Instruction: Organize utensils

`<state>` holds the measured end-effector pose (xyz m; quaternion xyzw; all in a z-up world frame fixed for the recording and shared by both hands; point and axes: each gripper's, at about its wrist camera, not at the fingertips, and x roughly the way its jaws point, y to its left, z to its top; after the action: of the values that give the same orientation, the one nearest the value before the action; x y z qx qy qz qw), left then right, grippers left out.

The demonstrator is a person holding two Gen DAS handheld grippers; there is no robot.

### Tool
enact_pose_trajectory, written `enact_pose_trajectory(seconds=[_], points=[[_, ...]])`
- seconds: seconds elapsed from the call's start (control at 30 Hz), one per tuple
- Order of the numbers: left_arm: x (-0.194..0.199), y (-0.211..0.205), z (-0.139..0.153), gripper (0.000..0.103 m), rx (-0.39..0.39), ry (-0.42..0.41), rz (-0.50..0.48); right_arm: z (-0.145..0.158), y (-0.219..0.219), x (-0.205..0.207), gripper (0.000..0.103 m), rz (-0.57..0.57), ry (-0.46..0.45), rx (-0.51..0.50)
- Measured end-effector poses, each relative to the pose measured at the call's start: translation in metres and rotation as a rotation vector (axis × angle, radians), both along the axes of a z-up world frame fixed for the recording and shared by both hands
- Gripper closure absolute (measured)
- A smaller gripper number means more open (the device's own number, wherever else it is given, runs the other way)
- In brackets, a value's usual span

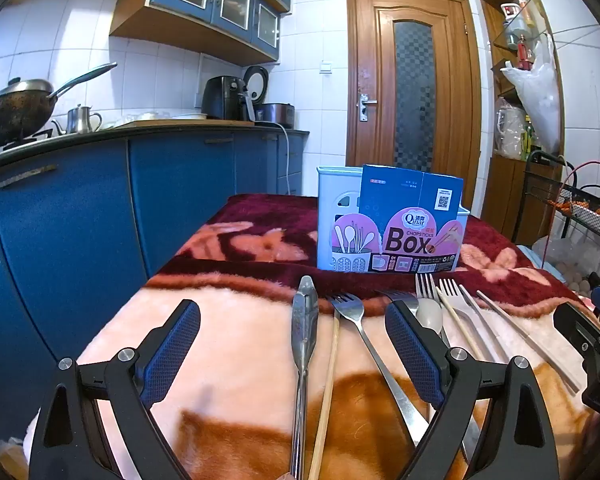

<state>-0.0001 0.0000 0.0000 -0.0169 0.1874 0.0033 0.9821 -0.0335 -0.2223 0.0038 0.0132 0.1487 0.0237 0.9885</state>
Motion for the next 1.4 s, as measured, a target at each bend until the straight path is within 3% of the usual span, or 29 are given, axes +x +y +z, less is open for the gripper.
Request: enact_pose_trajectory(seconds=[1.4], points=[[0.0003, 0.0000, 0.0000, 0.009, 0.003, 0.007, -0.001, -0.0012, -0.0011, 0.0033, 0.000, 0.005, 0.016, 0.009]])
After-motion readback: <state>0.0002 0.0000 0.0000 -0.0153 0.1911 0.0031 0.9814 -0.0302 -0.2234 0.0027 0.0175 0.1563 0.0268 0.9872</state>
